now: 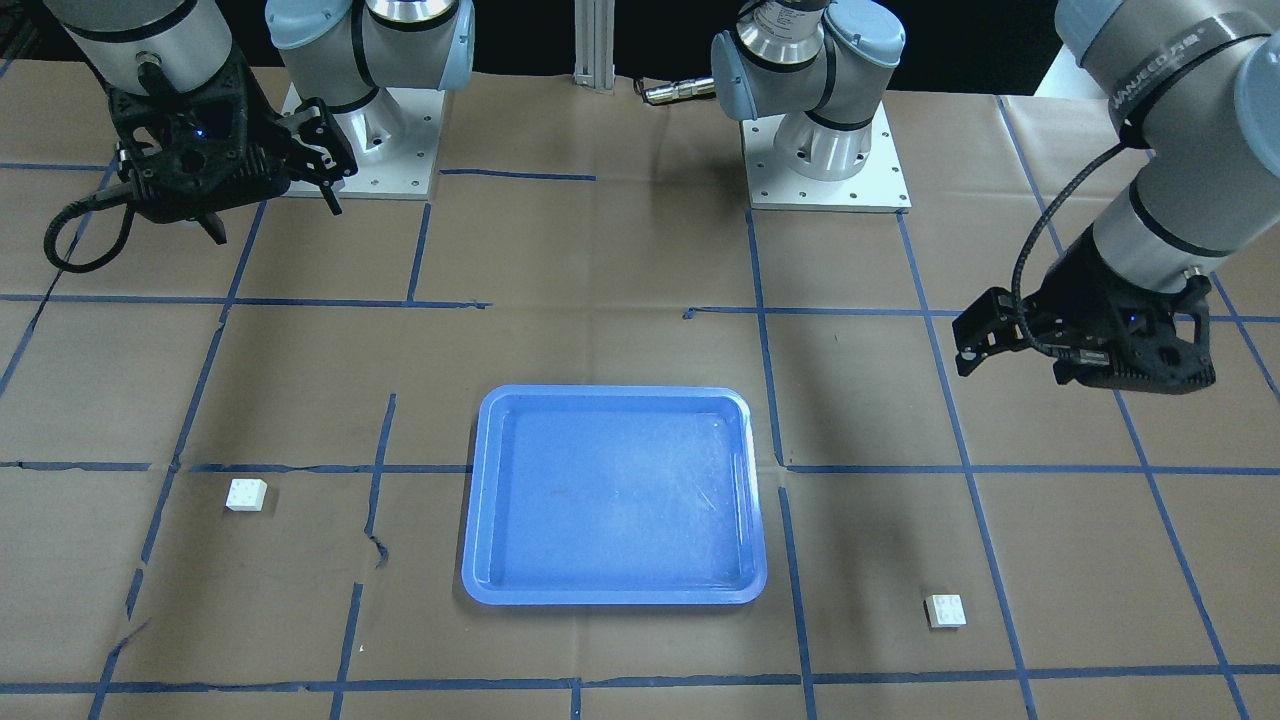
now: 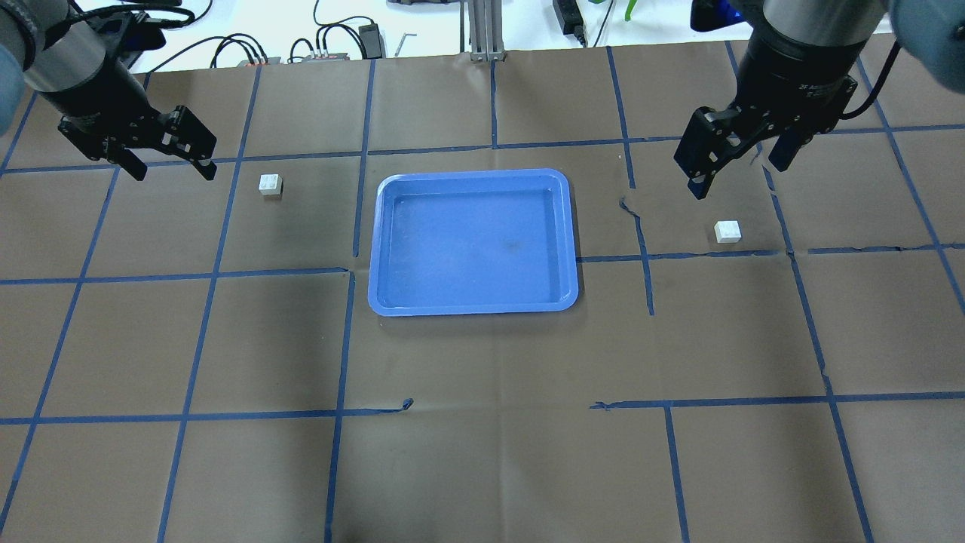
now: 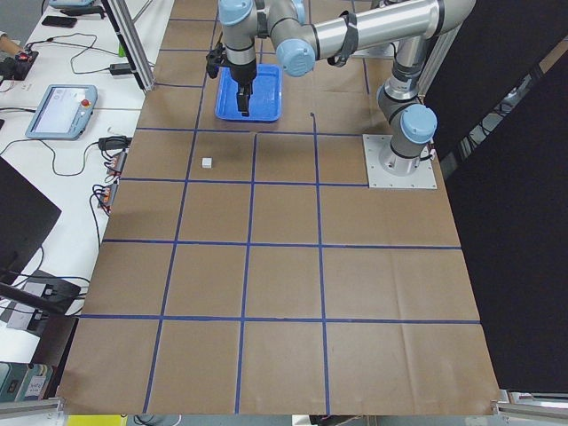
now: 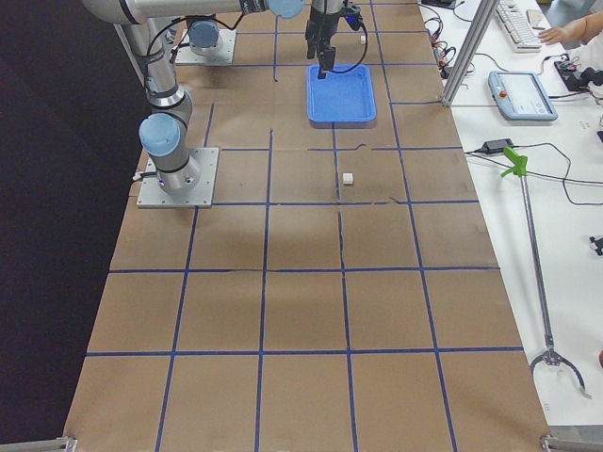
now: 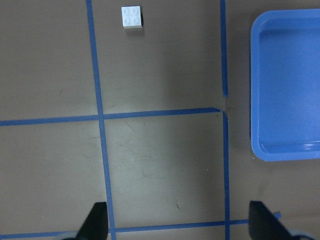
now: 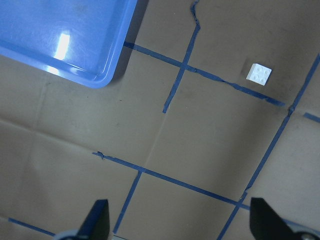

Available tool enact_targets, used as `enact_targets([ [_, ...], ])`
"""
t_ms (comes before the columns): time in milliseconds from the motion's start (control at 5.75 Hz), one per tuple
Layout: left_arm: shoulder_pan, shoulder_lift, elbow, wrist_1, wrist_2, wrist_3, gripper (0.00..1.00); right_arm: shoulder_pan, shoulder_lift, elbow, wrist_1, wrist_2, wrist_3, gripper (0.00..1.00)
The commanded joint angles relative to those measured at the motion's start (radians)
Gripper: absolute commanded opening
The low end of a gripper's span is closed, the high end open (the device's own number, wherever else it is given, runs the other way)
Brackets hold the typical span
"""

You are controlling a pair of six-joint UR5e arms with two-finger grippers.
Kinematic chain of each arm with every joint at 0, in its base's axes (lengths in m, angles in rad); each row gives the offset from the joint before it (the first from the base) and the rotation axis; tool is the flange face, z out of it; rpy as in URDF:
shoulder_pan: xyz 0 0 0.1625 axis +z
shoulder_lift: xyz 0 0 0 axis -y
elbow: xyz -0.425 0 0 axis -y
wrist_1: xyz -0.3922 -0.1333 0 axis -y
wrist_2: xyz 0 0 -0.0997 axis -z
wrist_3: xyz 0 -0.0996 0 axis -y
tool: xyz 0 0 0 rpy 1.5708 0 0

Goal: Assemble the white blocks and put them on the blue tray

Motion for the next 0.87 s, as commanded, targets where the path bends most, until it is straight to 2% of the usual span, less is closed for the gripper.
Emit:
enact_targets([
  [0, -0.001, -0.115, 0.001, 0.14, -0.003, 0.003, 0.98, -0.08, 0.011, 0.002, -0.016, 0.015, -0.436, 1.0],
  [174, -0.001, -0.174, 0.003, 0.227, -0.005, 0.003, 0.98, -0.131, 0.04, 0.003, -0.056, 0.018, -0.648, 1.0],
  [348, -0.004, -0.261, 0.003, 0.354, -0.052, 0.003, 0.98, -0.18, 0.05, 0.006, -0.089, 0.026, -0.864, 1.0],
  [696, -0.004, -0.358, 0.001, 0.437, -0.052, 0.011, 0.98, -0.316, 0.065, 0.116, -0.2, 0.168, -1.285, 1.0],
])
